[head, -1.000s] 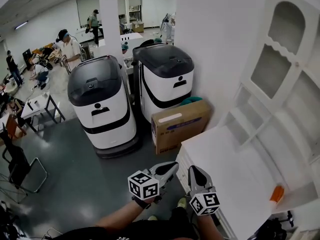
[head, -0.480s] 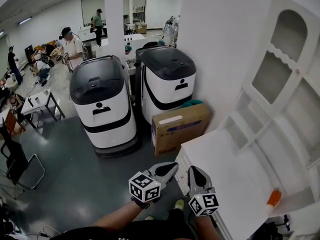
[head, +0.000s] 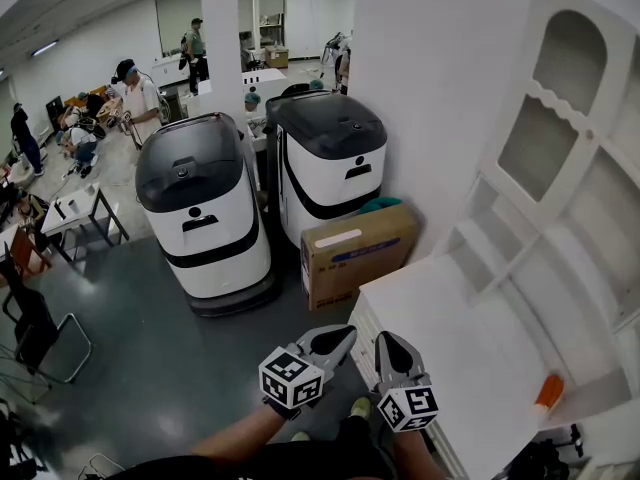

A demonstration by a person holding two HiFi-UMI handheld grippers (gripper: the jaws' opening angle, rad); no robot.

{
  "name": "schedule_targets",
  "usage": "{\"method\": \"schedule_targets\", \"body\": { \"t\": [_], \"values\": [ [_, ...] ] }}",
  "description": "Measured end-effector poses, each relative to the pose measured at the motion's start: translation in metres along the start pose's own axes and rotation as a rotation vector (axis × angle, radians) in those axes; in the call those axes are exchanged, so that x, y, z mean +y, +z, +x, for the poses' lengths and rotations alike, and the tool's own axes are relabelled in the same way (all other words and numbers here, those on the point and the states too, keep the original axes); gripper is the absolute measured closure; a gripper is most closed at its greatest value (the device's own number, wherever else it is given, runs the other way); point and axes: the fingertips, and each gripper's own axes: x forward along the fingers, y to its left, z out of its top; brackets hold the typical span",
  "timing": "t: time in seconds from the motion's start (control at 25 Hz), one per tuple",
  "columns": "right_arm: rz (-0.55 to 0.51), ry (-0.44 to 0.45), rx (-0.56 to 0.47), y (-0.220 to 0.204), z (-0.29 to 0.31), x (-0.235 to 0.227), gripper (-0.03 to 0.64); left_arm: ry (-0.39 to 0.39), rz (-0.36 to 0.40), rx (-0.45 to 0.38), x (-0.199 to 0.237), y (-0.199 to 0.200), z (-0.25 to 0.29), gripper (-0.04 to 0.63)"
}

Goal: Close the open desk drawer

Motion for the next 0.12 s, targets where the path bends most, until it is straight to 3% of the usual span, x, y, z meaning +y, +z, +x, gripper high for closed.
{"method": "schedule_targets", "body": {
  "t": [0.12],
  "values": [
    [-0.001,0.000,-0.003,-0.0005,-0.0004,-0.0031,0.595,0.001,0.001,-0.001,-0.0003,-0.0011,0.0032,0.595]
  ]
}}
